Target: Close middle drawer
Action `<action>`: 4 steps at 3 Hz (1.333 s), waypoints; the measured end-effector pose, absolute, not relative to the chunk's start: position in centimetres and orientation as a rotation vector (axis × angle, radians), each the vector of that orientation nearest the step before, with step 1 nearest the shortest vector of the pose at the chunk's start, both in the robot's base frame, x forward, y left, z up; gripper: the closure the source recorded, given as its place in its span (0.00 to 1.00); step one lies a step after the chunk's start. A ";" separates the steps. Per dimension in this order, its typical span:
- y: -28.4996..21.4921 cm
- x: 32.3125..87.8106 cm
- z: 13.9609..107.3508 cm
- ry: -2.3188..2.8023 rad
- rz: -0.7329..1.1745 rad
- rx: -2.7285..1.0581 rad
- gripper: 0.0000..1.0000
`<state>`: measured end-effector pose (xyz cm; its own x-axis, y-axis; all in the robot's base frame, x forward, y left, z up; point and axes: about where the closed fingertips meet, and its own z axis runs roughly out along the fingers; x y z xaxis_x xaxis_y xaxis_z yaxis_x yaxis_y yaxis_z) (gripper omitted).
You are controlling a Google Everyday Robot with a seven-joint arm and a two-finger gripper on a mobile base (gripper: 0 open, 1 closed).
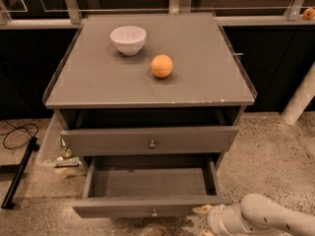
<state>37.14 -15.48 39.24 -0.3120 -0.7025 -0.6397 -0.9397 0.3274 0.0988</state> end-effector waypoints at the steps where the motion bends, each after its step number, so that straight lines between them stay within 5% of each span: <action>1: -14.0 40.7 39.8 2.015 0.634 -1.496 0.00; 3: -10.5 48.8 42.2 1.827 0.590 -1.607 0.43; 4: -10.5 49.1 42.3 1.825 0.585 -1.604 0.38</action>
Offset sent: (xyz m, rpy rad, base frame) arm 0.1337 0.0539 0.0325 0.0596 -0.2130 0.2003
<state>49.13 -10.54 42.29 -0.0591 -0.7038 -0.7080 -0.9842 0.1598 -0.0767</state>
